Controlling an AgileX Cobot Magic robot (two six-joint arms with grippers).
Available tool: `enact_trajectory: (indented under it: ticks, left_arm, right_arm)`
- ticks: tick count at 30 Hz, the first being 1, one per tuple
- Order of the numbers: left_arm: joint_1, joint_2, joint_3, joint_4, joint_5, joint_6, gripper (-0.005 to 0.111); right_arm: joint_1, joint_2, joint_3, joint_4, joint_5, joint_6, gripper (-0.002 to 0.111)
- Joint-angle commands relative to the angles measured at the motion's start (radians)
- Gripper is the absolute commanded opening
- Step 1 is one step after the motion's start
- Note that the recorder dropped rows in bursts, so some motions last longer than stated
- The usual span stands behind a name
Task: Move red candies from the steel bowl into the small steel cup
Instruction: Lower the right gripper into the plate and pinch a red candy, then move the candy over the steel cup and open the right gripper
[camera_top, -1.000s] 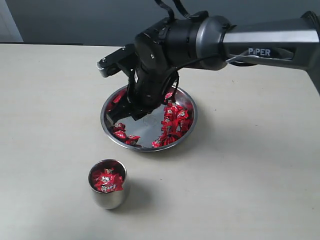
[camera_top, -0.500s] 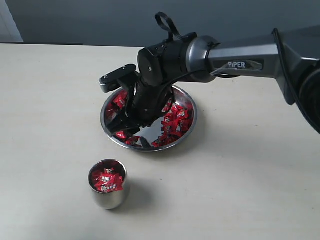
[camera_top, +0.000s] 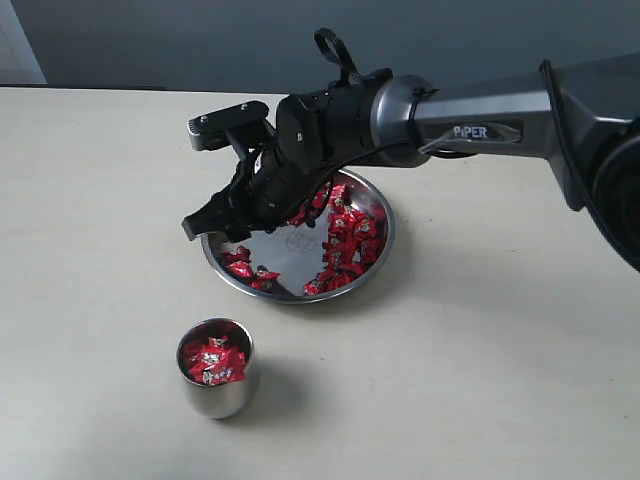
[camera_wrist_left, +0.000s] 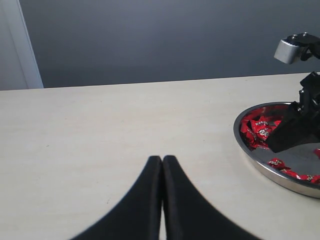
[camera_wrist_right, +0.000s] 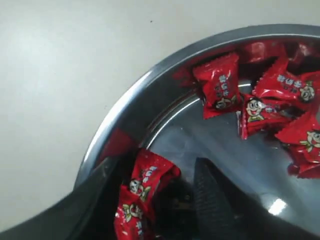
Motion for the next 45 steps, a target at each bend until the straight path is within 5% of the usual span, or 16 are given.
enact_trajectory:
  ticks: [1, 12, 19, 34, 45]
  left_arm:
    - [0.004, -0.005, 0.002, 0.002, -0.006, -0.002, 0.0]
    - [0.004, -0.005, 0.002, 0.002, -0.006, -0.002, 0.0]
    - [0.004, -0.005, 0.002, 0.002, -0.006, -0.002, 0.0]
    - [0.004, -0.005, 0.002, 0.002, -0.006, -0.002, 0.0]
    - [0.004, -0.005, 0.002, 0.002, -0.006, -0.002, 0.0]
  right_arm:
    - [-0.007, 0.026, 0.001, 0.026, -0.019, 0.0, 0.046]
    - [-0.007, 0.062, 0.001, 0.059, -0.02, -0.004, 0.043]
    - [-0.007, 0.062, 0.001, 0.059, -0.017, -0.004, -0.001]
    - [-0.007, -0.083, 0.001, -0.024, 0.014, 0.0, -0.001]
    - [0.002, -0.22, 0.001, -0.03, 0.33, -0.048, -0.001]
